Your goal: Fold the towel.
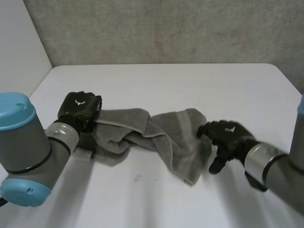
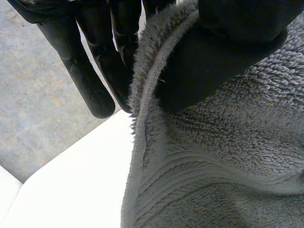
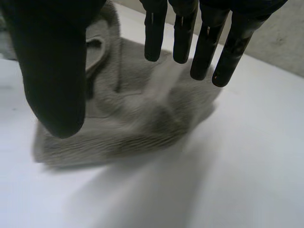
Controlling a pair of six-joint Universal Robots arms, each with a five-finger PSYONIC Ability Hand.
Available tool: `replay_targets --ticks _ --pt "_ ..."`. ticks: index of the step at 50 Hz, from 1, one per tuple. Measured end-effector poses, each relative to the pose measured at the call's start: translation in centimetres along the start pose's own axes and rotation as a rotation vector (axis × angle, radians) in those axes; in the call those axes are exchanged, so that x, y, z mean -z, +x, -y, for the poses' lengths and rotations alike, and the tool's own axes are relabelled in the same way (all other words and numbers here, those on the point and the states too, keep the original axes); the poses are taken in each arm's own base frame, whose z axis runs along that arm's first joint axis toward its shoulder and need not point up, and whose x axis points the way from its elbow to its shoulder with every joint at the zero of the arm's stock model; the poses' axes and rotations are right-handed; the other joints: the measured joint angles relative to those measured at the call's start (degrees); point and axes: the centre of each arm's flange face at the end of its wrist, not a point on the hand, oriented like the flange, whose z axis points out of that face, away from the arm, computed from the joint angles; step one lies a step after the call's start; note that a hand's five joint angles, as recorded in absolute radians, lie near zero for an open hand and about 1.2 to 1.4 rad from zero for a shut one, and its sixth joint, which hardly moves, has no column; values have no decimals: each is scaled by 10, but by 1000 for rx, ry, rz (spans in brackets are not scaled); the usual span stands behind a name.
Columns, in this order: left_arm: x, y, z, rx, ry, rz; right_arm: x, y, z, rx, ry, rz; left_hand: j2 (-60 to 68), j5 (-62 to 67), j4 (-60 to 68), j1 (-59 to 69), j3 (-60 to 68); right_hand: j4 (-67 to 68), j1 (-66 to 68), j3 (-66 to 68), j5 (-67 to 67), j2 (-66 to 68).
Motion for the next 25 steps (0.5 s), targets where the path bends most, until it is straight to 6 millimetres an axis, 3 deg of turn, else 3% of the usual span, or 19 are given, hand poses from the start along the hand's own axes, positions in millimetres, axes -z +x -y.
replay_targets --ticks 9,16,25 --pt "3 3 0 1 0 -10 -26 -29 -46 -145 -35 78 0 0 0 0 0 14 9 12 16 9" --pt "3 3 0 3 0 -9 -41 -36 -58 -153 -52 95 0 0 0 0 0 52 44 52 48 61" --pt "4 5 -1 5 -2 -13 -57 -38 -64 -145 -6 75 0 0 0 0 0 233 202 234 215 234"
